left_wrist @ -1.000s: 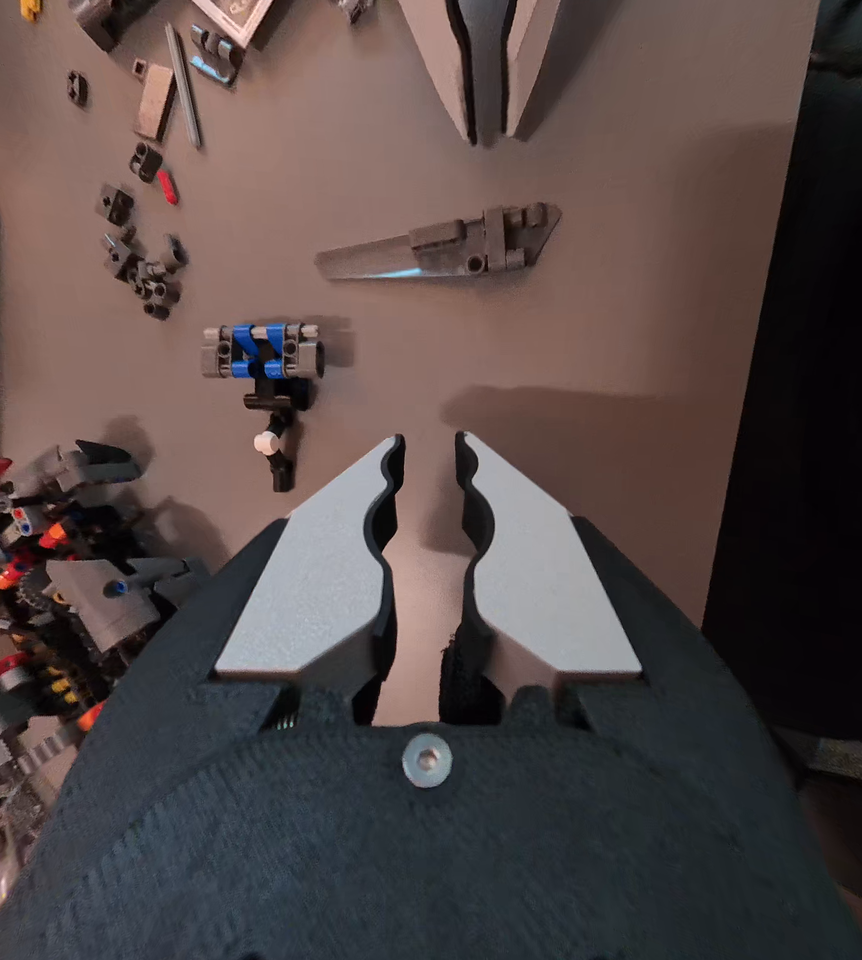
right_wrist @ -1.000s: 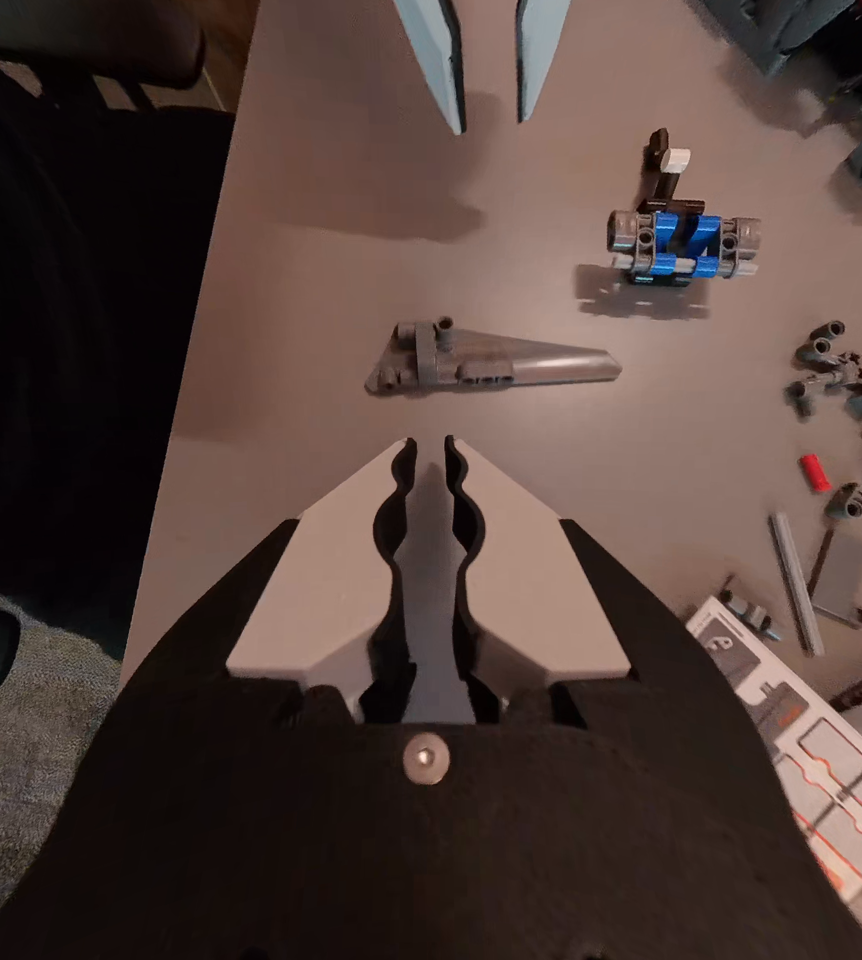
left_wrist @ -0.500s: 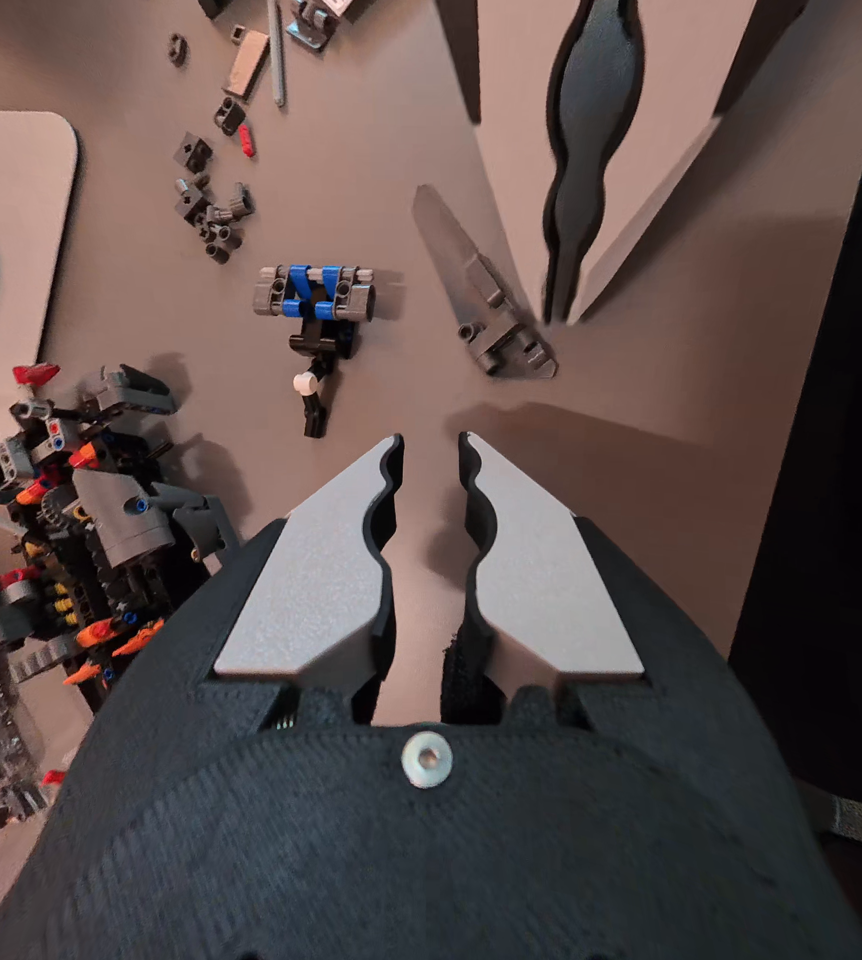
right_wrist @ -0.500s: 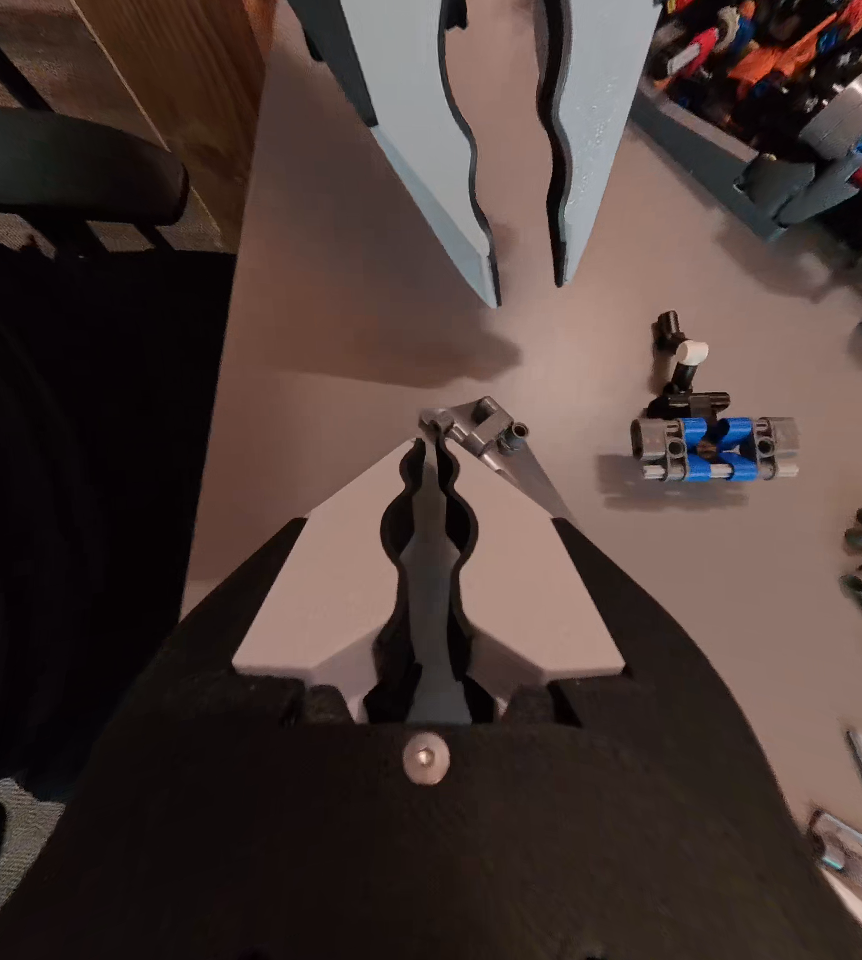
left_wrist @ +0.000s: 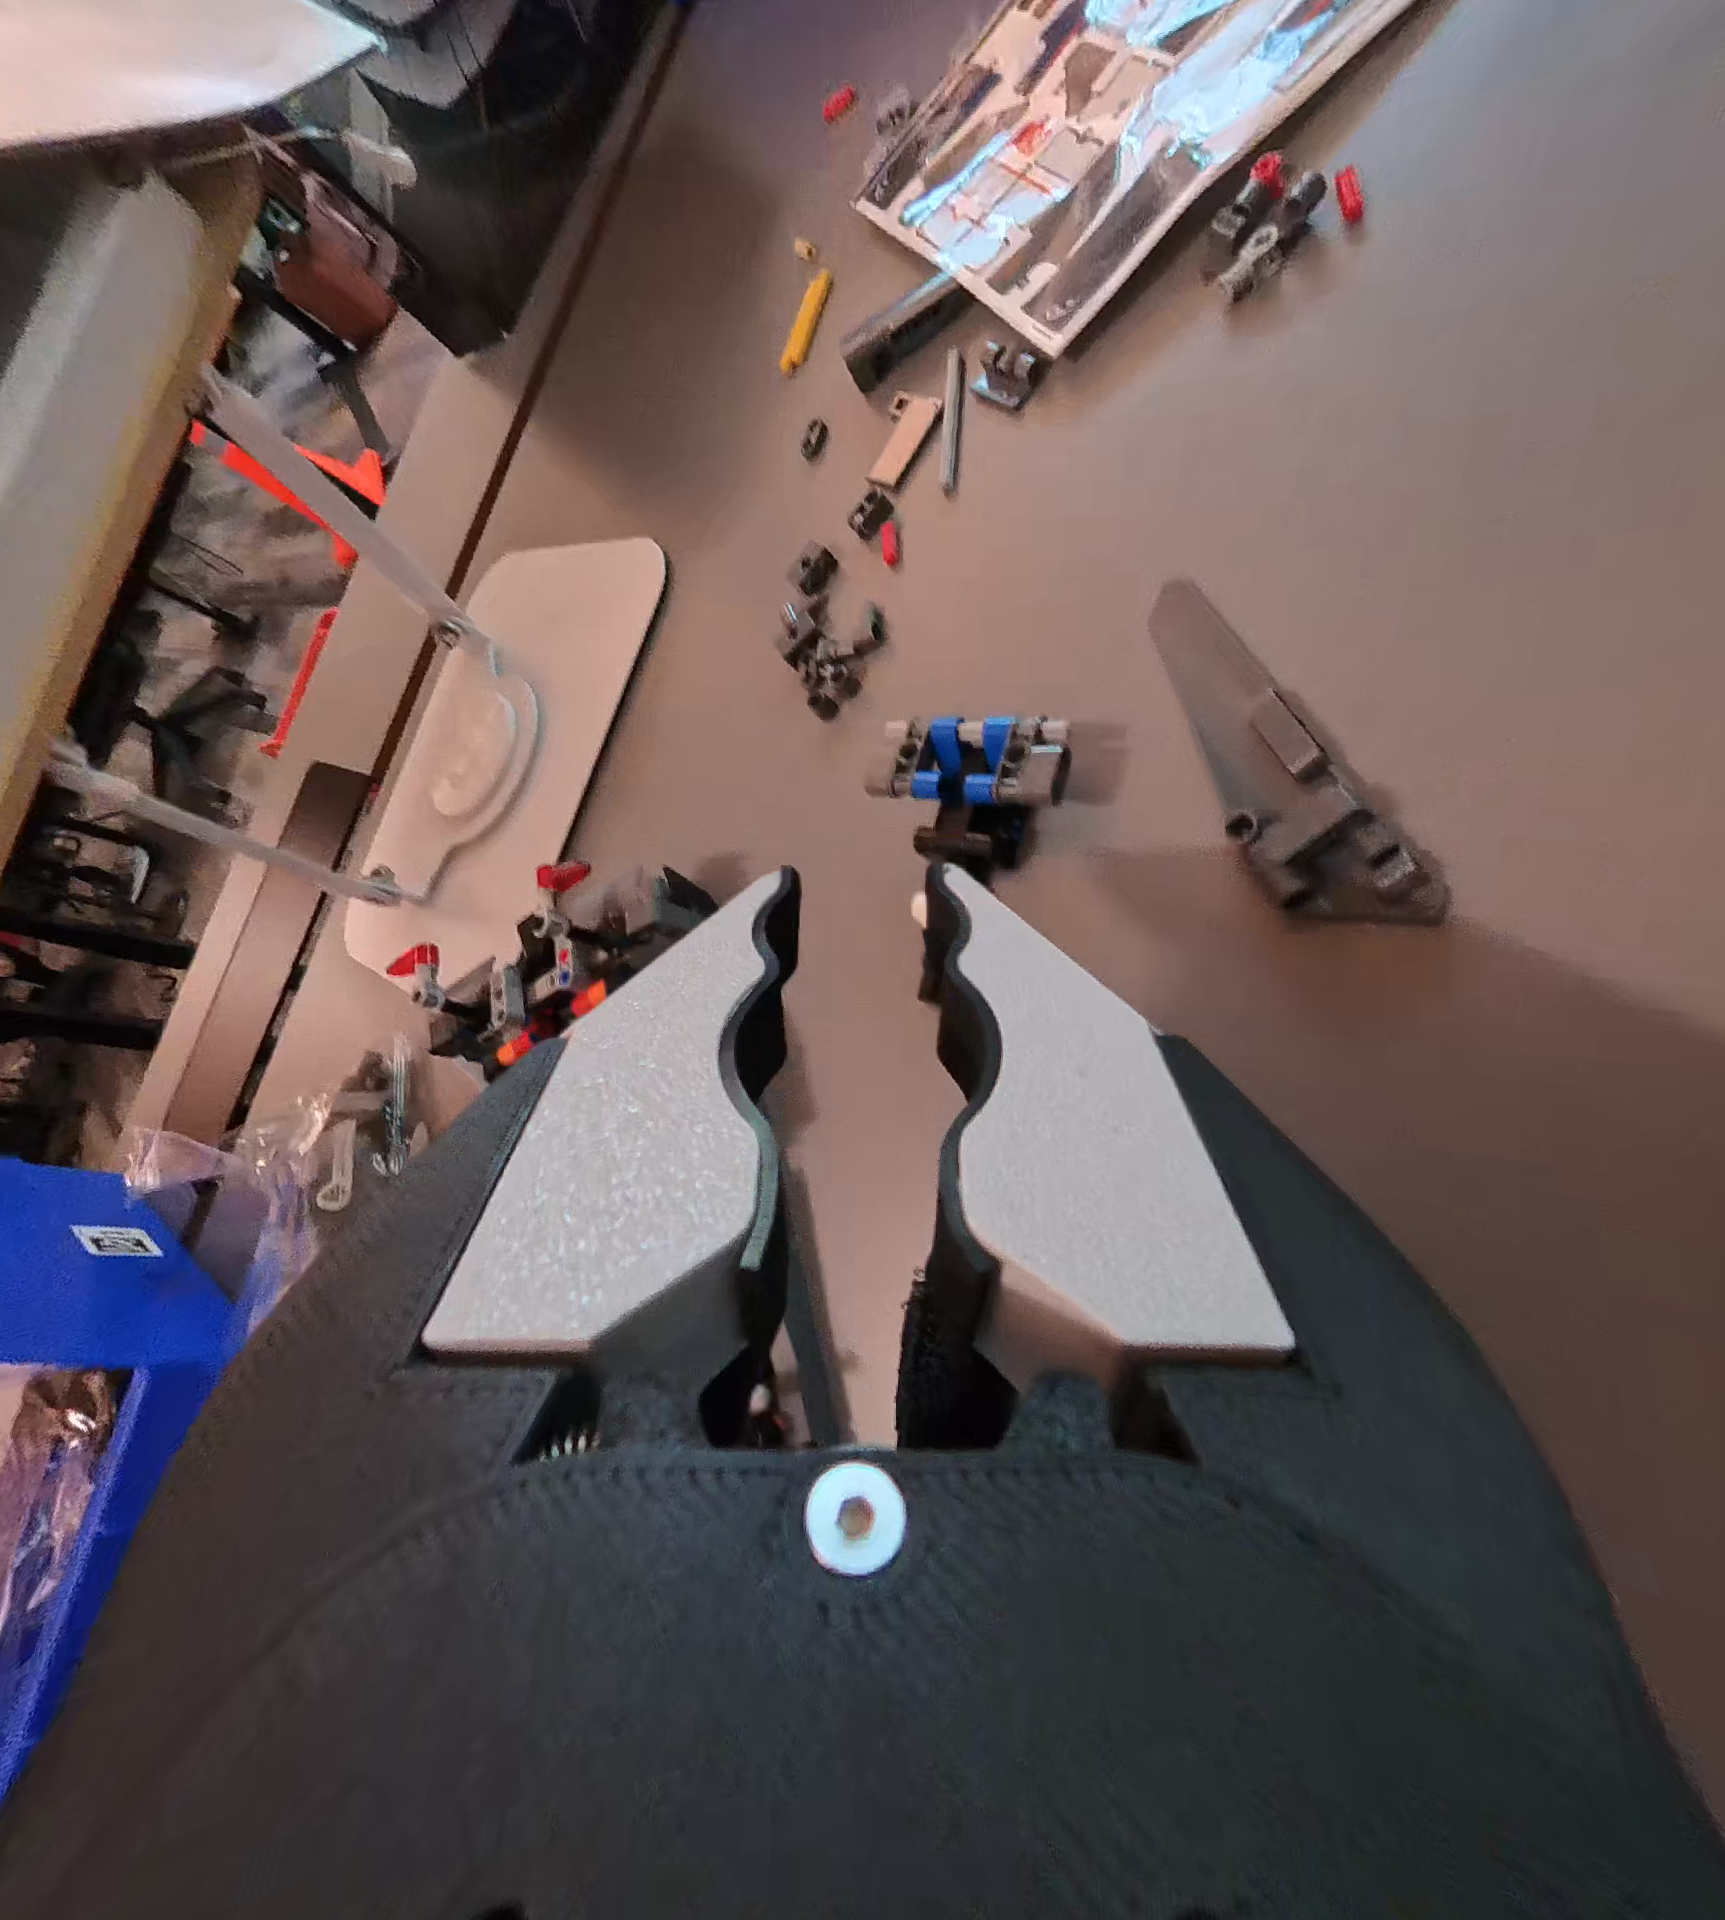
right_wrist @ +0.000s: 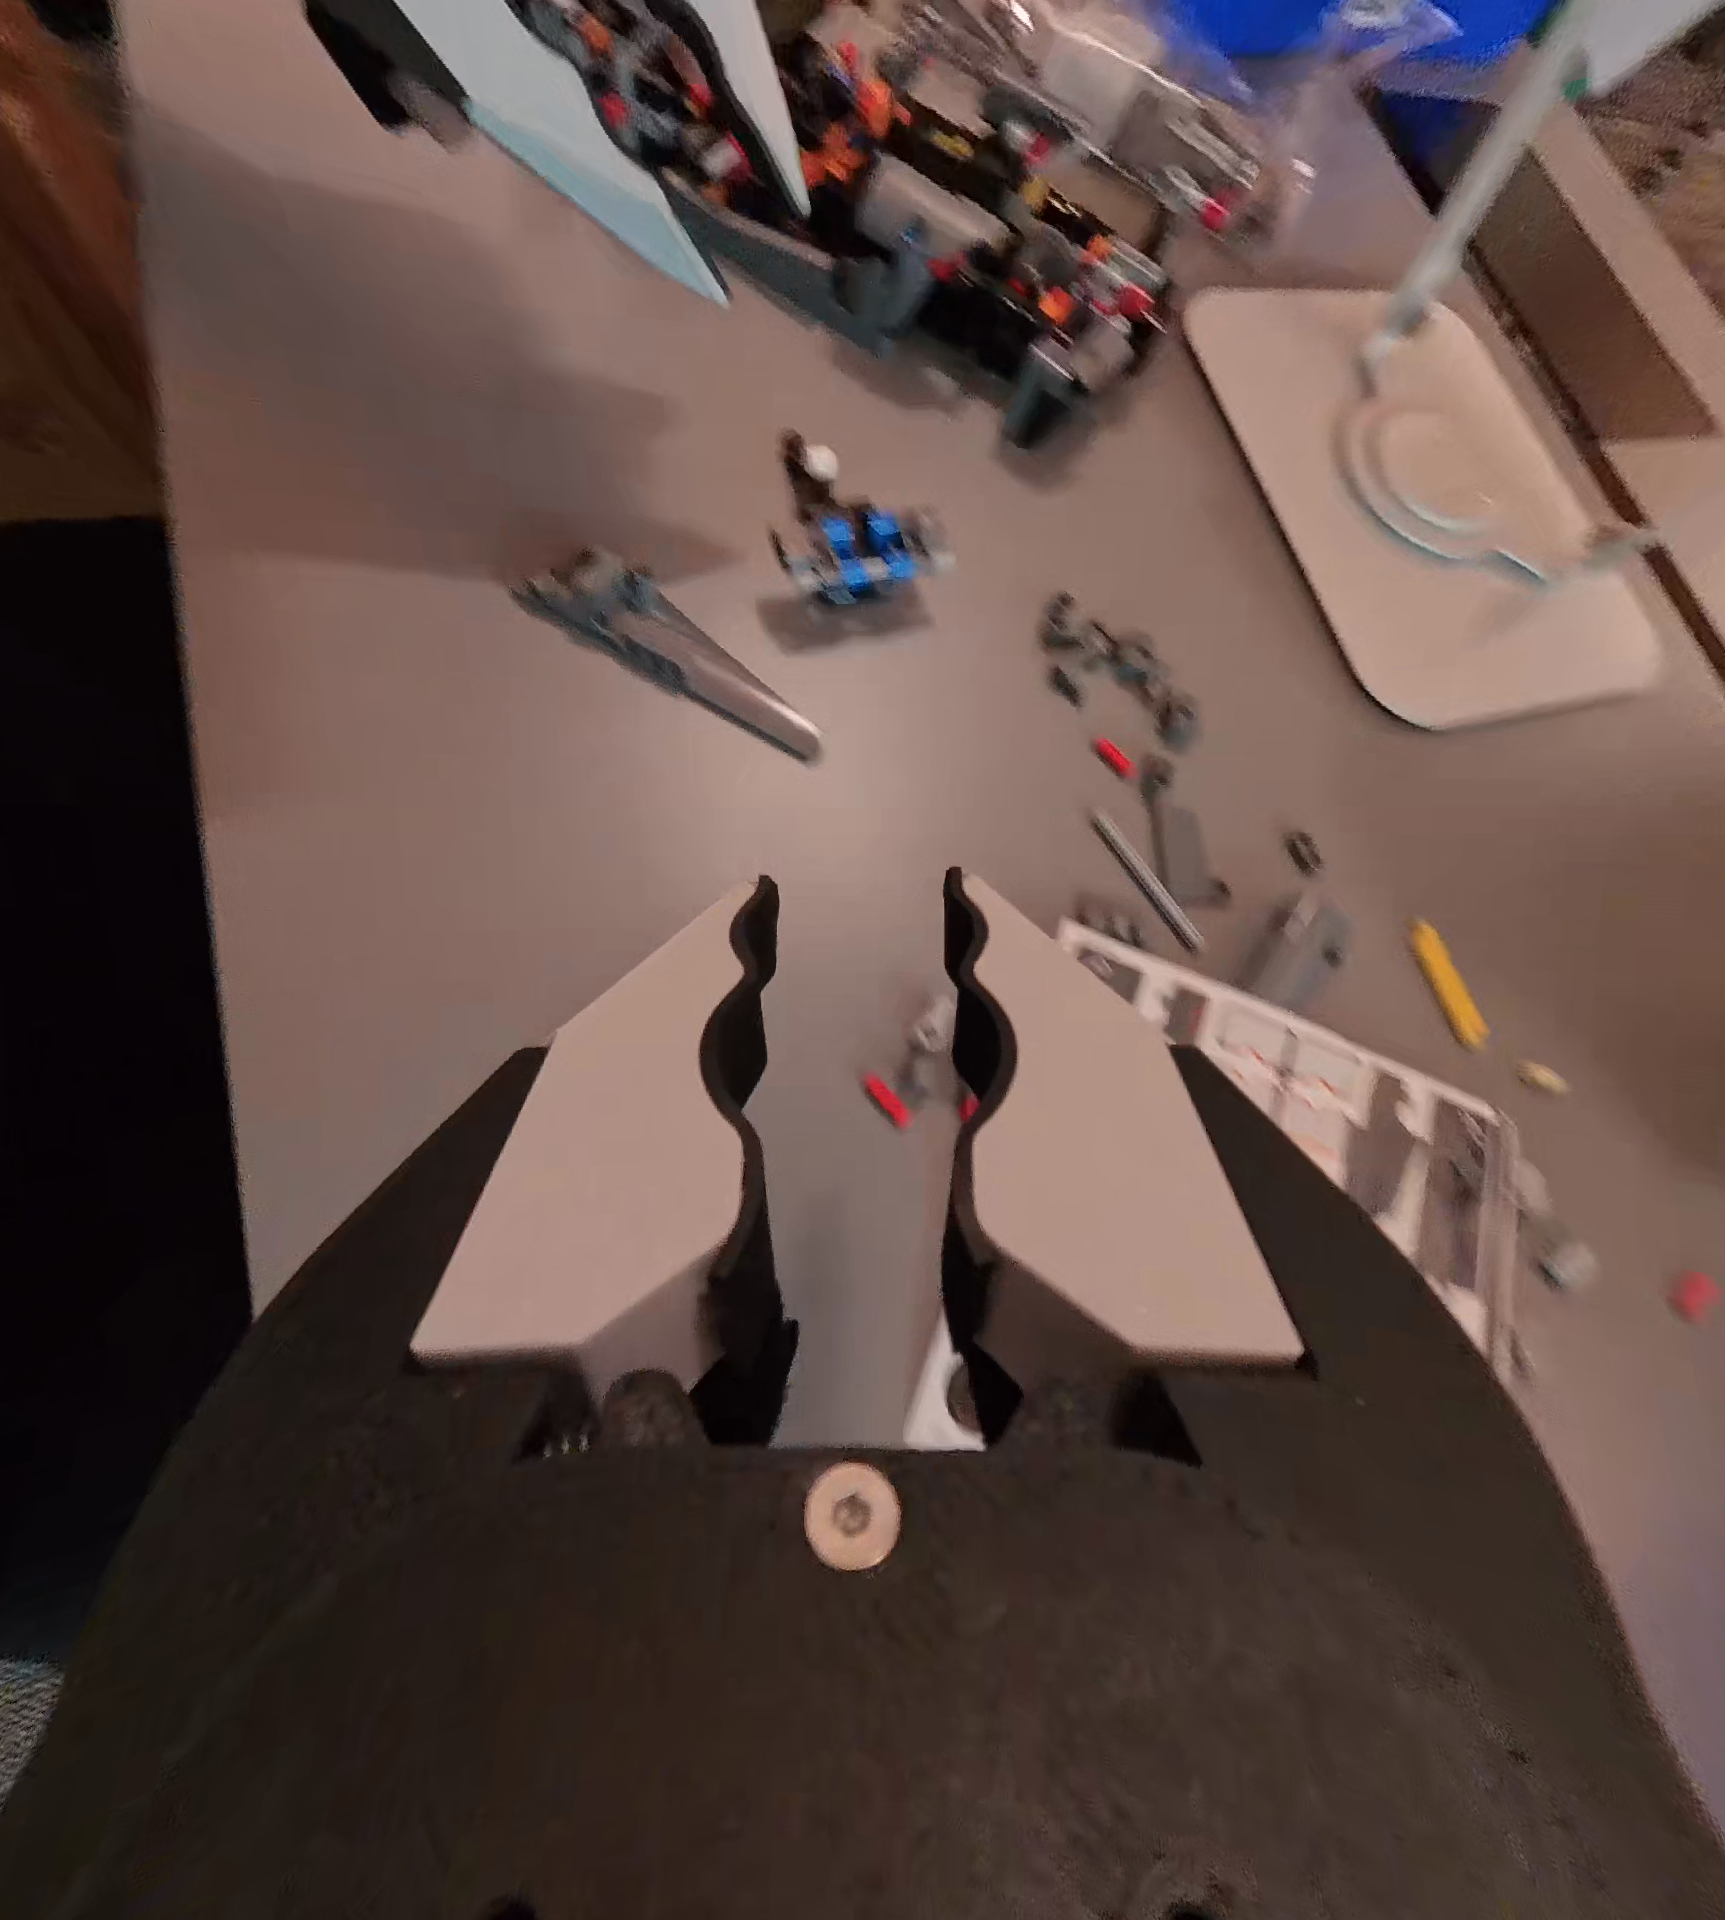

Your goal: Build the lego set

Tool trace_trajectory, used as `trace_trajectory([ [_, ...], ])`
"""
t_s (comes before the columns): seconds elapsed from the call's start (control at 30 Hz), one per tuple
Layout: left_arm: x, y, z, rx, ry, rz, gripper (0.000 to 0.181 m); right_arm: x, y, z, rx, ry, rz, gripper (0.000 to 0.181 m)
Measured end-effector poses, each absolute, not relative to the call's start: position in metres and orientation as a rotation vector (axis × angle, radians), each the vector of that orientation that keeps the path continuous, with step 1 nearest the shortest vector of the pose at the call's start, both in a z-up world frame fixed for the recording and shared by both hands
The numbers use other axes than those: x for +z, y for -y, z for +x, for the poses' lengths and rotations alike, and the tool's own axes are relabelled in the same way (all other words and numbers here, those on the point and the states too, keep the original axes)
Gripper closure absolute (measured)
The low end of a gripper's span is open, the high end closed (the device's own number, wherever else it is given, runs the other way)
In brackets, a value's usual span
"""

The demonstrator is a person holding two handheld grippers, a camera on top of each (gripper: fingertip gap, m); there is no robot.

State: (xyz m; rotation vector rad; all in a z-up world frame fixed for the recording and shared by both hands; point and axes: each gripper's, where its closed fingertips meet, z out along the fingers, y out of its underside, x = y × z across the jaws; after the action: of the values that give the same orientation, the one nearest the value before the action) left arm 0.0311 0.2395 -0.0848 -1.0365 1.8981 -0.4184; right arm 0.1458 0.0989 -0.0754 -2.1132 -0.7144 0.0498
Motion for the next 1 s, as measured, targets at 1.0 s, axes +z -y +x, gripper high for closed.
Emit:
trace_trajectory([
  [1.0,-0.052,-0.245,0.112,-0.288,-1.635,-0.726,0.167,-0.153,-0.079,0.234,-0.47,0.584,-2.311,0.177],
])
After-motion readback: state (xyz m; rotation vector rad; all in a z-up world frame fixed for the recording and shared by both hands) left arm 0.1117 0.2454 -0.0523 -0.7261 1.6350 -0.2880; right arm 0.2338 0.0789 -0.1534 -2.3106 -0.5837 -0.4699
